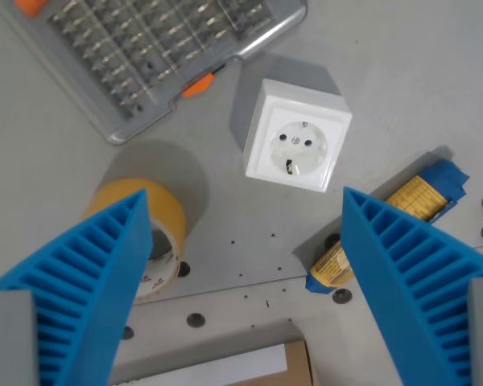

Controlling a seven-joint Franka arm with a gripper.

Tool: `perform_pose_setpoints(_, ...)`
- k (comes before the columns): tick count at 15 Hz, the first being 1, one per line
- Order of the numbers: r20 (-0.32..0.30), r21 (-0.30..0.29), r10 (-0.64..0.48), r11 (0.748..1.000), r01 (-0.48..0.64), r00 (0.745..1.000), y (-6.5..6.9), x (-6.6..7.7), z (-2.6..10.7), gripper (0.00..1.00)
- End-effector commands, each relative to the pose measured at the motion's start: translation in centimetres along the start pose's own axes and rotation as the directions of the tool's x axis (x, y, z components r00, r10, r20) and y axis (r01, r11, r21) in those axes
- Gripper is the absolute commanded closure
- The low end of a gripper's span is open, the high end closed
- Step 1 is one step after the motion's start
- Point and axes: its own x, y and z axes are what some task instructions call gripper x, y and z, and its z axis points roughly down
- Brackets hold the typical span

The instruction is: Move above the white socket

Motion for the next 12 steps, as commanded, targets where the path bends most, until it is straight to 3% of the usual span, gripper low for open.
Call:
perform_pose_setpoints(1, -0.088, 0.013, 0.141, 0.99, -0.14, 0.986, 0.7, -0.6, 1.6, 0.0)
perform_pose_setpoints(12, -0.086, 0.02, 0.232, 0.973, -0.232, 0.969, 2.5, -1.5, 7.2, 0.0)
